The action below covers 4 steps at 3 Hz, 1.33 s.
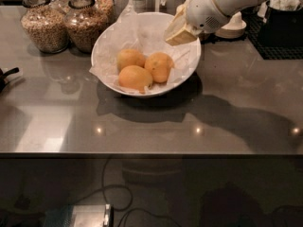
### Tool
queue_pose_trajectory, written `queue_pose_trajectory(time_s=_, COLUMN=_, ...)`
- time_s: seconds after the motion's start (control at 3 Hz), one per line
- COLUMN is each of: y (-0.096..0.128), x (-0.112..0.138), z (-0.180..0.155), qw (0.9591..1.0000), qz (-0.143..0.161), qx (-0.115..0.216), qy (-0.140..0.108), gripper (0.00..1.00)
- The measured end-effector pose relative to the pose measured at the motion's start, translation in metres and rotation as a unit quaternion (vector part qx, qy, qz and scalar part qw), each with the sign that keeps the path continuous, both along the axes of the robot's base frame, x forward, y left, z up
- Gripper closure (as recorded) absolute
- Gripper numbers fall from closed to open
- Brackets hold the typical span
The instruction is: Pick orange from white bowl
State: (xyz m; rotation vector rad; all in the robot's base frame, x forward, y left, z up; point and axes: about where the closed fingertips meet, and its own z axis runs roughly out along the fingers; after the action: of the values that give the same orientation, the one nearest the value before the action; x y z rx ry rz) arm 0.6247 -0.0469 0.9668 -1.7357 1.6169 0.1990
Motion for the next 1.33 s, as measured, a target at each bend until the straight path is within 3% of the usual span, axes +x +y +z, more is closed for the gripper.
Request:
queue_pose_trajectory(time_s=0.33, y=0.000, x=0.000, z=0.000, qw=1.0000, qz=0.000, qx=0.000, qy=0.000, gripper=0.81)
queue_pose_trajectory(time_s=1.33, y=0.002, x=0.008, z=-0.039, qw=0.9962, qz=0.000, qx=-0.053, qy=0.068, gripper=0.12)
